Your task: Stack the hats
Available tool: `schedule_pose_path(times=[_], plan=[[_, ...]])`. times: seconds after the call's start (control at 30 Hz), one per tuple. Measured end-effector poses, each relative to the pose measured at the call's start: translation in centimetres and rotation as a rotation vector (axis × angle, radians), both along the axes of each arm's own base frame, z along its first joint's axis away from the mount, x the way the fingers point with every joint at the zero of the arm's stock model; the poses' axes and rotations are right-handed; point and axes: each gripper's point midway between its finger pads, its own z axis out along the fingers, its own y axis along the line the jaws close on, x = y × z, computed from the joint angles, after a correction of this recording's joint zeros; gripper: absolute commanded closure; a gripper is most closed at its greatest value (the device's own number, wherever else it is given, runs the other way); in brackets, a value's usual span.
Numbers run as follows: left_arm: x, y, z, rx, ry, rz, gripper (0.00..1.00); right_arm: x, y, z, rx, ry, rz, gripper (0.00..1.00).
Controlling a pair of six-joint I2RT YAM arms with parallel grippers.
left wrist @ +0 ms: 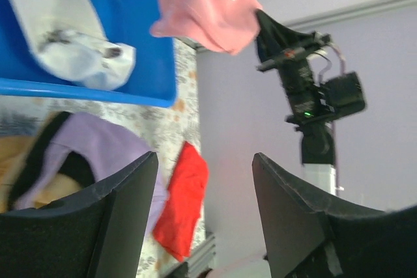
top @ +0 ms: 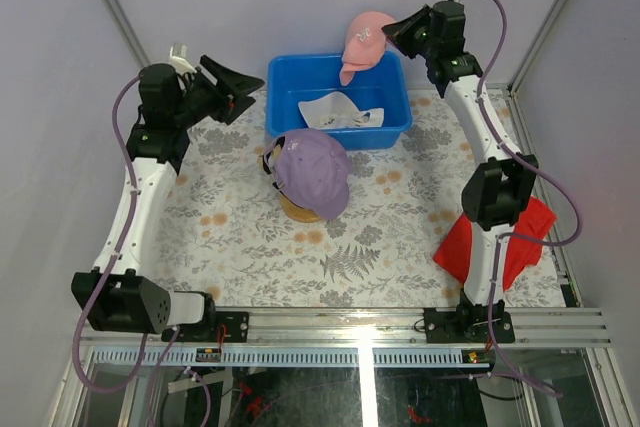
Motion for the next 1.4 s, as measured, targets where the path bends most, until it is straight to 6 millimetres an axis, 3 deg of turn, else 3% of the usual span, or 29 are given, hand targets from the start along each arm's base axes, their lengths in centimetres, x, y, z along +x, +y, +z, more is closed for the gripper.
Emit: schedule_pose_path(times=[0.1, 0.27, 0.4, 0.5, 0.63, 0.73, 1.0, 1.4], plan=[[-0.6, -2.2, 2.8, -0.051, -0.022, -0.021, 0.38, -0.7, 0.3, 0.8, 0.035, -0.002, 0.004, 1.0], [-2.4, -6.3, 9.3, -0.155, -0.098, -0.053, 0.36, -2.3, 0.3, 1.5, 0.094, 0.003, -0.002, 1.0], [-4.1, -10.1, 12.0, -0.248, -0.106, -0.111, 0.35, -3.9, 0.7, 2.5, 0.141, -0.006, 0.003, 1.0], [-4.6, -12.9, 11.7, -0.281, -0.071, -0.147, 0.34, -5.4, 1.2, 3.5, 0.177, -0.017, 0.013, 1.0], [-4.0, -16.2, 9.4, -0.275, -0.004, -0.169, 0.32, -7.8, 1.9, 5.5, 0.229, -0.041, 0.031, 1.0], [-3.6, -17.4, 8.2, -0.262, 0.021, -0.163, 0.3, -9.4, 2.0, 7.3, 0.266, -0.066, 0.04, 1.0], [-2.4, -17.0, 8.0, -0.259, -0.01, -0.096, 0.27, -12.9, 1.3, 11.2, 0.331, -0.124, 0.052, 1.0], [-0.8, -17.9, 7.0, -0.274, -0.005, -0.068, 0.27, -16.3, 1.0, 11.9, 0.36, -0.123, 0.076, 1.0]])
